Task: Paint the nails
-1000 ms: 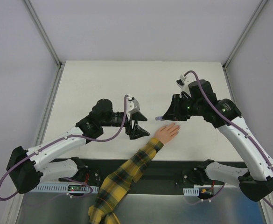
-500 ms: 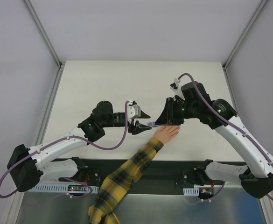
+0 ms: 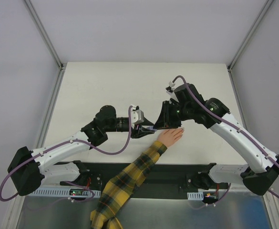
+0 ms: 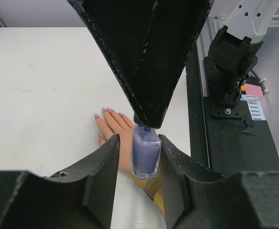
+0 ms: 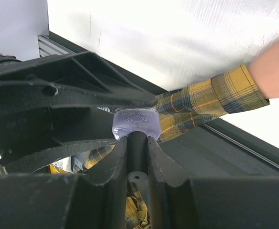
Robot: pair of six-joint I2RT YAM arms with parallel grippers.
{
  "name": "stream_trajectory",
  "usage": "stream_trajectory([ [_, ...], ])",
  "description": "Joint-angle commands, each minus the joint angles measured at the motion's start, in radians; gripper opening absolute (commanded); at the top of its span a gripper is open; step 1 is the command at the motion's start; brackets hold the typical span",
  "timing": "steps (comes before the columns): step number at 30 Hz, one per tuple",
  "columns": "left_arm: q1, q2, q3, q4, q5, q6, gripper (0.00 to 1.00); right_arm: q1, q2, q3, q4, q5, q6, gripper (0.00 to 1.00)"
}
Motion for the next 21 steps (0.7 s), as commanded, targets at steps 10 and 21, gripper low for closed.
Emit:
stream_trajectory([
  [10, -0.010, 0.005, 0.017, 0.034, 0.042, 0.009, 0.29, 0.012, 0.033, 0.102, -0.017, 0.012, 0.020, 0.01],
  [21, -0.017, 0.009, 0.054, -0.030, 0.037, 0.004, 0.00, 0.044, 0.060, 0.126, -0.040, 0.036, -0.029, 0.05],
])
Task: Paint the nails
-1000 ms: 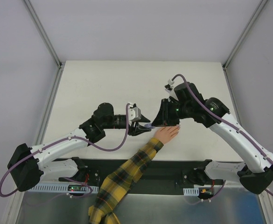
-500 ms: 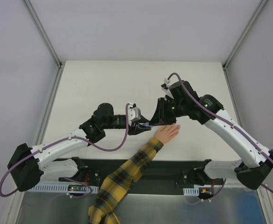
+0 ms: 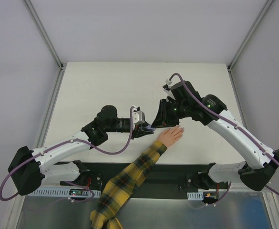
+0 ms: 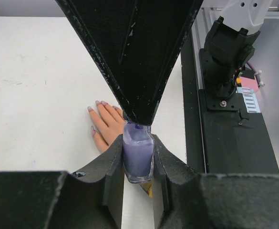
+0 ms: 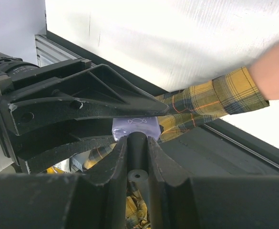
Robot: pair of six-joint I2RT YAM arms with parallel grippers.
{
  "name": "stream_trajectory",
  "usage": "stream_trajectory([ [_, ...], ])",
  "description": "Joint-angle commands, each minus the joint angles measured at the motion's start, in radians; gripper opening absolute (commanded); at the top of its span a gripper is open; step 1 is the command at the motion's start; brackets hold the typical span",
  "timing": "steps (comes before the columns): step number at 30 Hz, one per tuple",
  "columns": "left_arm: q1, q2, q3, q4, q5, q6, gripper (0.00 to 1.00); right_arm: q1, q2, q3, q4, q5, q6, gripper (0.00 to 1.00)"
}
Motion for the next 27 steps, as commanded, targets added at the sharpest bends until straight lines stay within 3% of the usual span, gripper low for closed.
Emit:
stream_trajectory([
  [1, -0.015, 0.004, 0.059, -0.002, 0.022, -0.016, 0.00, 0.026, 0.000, 0.047, -0.005, 0.027, -0.060, 0.09],
  [2, -0.015, 0.006, 0.066, -0.006, 0.020, -0.051, 0.00, 0.024, -0.015, 0.039, 0.000, 0.041, -0.077, 0.25],
  [5, -0.015, 0.017, 0.078, -0.008, 0.049, -0.113, 0.00, 0.026, -0.067, -0.021, 0.035, 0.143, -0.117, 0.47],
  [9, -0.015, 0.024, 0.081, 0.007, 0.049, -0.176, 0.00, 0.026, -0.241, -0.216, 0.222, 0.197, -0.077, 0.59],
  [13, -0.015, 0.024, 0.069, 0.052, 0.022, -0.233, 0.00, 0.030, -0.346, -0.369, 0.462, 0.217, 0.000, 0.63],
  [16, -0.015, 0.026, 0.063, 0.075, -0.026, -0.295, 0.00, 0.063, -0.372, -0.418, 0.540, 0.272, 0.011, 0.63],
  [23, -0.017, 0.000, 0.046, 0.069, -0.116, -0.311, 0.00, 0.159, -0.360, -0.434, 0.655, 0.487, -0.046, 0.61],
  [27, -0.015, -0.014, 0.044, 0.049, -0.153, -0.294, 0.00, 0.188, -0.310, -0.388, 0.620, 0.561, -0.046, 0.57],
])
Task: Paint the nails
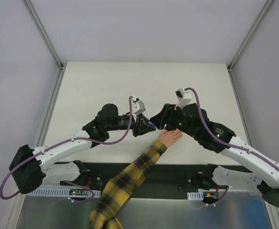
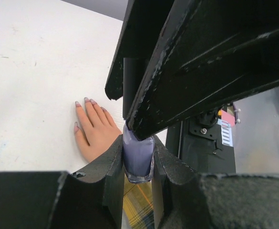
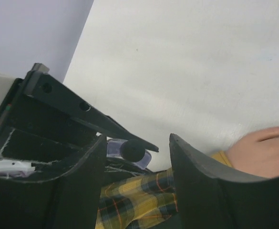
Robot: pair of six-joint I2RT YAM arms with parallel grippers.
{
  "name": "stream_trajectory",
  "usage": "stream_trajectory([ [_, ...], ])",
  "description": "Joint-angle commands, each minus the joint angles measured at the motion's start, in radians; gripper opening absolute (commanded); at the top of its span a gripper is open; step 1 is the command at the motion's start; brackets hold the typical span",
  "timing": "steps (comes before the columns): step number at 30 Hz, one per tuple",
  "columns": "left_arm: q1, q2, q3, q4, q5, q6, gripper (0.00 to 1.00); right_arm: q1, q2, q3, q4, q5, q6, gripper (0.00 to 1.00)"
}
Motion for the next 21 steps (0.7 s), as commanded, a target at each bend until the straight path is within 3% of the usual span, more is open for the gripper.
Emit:
stream_trajectory([
  [1, -0.010, -0.043, 0.006, 0.037, -0.070, -0.005, 0.00, 0.022, 0.050, 0.066, 0.032, 0.115, -0.008, 0.49],
  [5, -0.010, -0.052, -0.002, 0.037, -0.087, -0.004, 0.00, 0.026, 0.086, 0.079, 0.030, 0.099, 0.018, 0.27],
  [14, -0.009, -0.057, -0.005, 0.045, -0.087, -0.002, 0.00, 0.036, 0.070, 0.074, 0.006, 0.136, 0.006, 0.24],
  [15, -0.009, -0.055, -0.005, 0.045, -0.085, -0.004, 0.00, 0.037, 0.067, 0.073, 0.006, 0.136, -0.004, 0.19],
  [16, -0.010, -0.052, -0.005, 0.045, -0.084, -0.005, 0.00, 0.037, 0.066, 0.073, 0.006, 0.135, -0.007, 0.04],
  [17, -0.009, -0.051, -0.002, 0.046, -0.081, -0.007, 0.00, 0.037, 0.066, 0.074, 0.001, 0.139, -0.008, 0.01],
  [19, -0.010, -0.048, 0.003, 0.035, -0.082, -0.013, 0.13, 0.040, 0.066, 0.076, -0.002, 0.138, -0.008, 0.00],
  [20, -0.010, -0.049, 0.003, 0.035, -0.084, -0.016, 0.31, 0.042, 0.069, 0.079, -0.005, 0.139, -0.007, 0.01],
  [21, -0.009, -0.051, 0.003, 0.035, -0.084, -0.016, 0.37, 0.042, 0.070, 0.080, -0.008, 0.142, -0.004, 0.01],
])
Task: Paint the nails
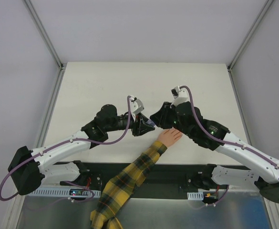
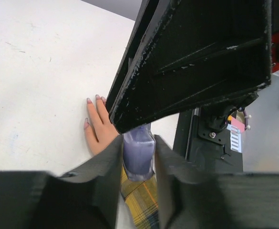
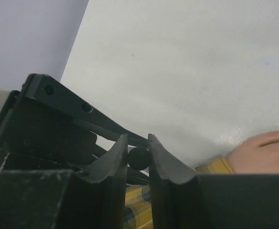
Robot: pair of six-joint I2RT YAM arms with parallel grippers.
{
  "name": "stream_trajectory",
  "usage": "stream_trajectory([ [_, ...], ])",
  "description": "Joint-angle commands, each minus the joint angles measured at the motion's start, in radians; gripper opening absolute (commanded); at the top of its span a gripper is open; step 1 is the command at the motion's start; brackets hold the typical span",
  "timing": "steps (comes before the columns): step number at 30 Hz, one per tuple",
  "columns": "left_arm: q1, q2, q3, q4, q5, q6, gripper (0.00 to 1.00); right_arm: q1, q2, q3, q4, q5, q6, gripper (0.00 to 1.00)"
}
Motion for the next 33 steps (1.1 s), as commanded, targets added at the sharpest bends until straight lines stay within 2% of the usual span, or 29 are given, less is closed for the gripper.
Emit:
stream_trajectory([
  [1, -0.010, -0.029, 0.014, 0.052, -0.006, -0.015, 0.44, 0.005, -0.015, 0.041, -0.036, 0.058, -0.025, 0.01],
  [3, -0.009, -0.029, 0.015, 0.041, -0.017, -0.016, 0.53, 0.008, -0.012, 0.049, -0.043, 0.061, -0.025, 0.01],
  [6, -0.009, -0.026, 0.029, 0.014, -0.023, -0.013, 0.61, 0.016, -0.001, 0.072, -0.069, 0.077, -0.035, 0.01],
  [13, -0.010, -0.006, 0.037, 0.009, -0.017, -0.019, 0.67, 0.027, 0.008, 0.087, -0.075, 0.087, -0.029, 0.01],
  [16, -0.010, 0.006, 0.046, 0.015, 0.002, -0.026, 0.61, 0.033, 0.017, 0.094, -0.072, 0.086, -0.023, 0.01],
  [21, -0.009, 0.000, 0.040, 0.036, 0.002, -0.035, 0.40, 0.040, 0.036, 0.112, -0.072, 0.087, -0.020, 0.01],
  [28, -0.007, -0.007, 0.035, 0.047, -0.009, -0.053, 0.27, 0.054, 0.054, 0.120, -0.064, 0.094, -0.012, 0.01],
  [29, -0.007, -0.007, 0.035, 0.047, -0.008, -0.055, 0.24, 0.056, 0.056, 0.120, -0.063, 0.097, -0.008, 0.01],
  [31, -0.009, -0.010, 0.035, 0.047, -0.007, -0.053, 0.09, 0.060, 0.057, 0.118, -0.055, 0.097, -0.006, 0.01],
  [33, -0.007, -0.009, 0.037, 0.041, -0.007, -0.052, 0.00, 0.069, 0.057, 0.118, -0.053, 0.107, 0.000, 0.01],
])
